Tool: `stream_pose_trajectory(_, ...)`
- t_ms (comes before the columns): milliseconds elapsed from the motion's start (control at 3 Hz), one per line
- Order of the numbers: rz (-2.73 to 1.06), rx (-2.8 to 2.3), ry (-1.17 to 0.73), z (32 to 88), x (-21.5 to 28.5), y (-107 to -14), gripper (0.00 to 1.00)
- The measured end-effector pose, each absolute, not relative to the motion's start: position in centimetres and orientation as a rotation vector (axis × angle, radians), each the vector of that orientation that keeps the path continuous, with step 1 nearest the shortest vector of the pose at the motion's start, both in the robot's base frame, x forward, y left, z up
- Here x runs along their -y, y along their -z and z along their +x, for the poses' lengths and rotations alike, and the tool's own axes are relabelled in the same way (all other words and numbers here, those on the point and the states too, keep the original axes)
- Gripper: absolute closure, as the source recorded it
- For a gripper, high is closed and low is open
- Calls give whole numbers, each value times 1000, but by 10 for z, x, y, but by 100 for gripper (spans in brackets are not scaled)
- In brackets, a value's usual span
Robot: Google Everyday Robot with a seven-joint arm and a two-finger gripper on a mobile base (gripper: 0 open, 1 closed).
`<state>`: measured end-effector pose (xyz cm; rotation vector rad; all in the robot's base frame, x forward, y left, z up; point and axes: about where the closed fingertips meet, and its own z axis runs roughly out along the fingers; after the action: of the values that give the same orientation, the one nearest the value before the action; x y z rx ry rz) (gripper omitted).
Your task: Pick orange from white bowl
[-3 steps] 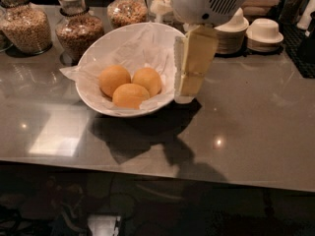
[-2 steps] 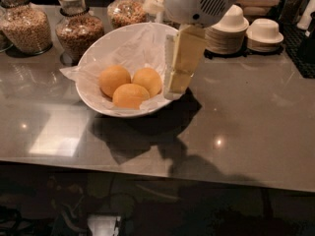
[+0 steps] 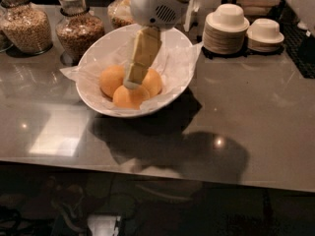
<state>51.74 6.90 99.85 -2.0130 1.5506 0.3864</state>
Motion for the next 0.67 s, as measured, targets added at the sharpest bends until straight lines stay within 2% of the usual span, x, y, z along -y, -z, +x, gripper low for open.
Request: stream_pose_trajectory(667, -1962, -1628, -527, 541, -98, -955, 0)
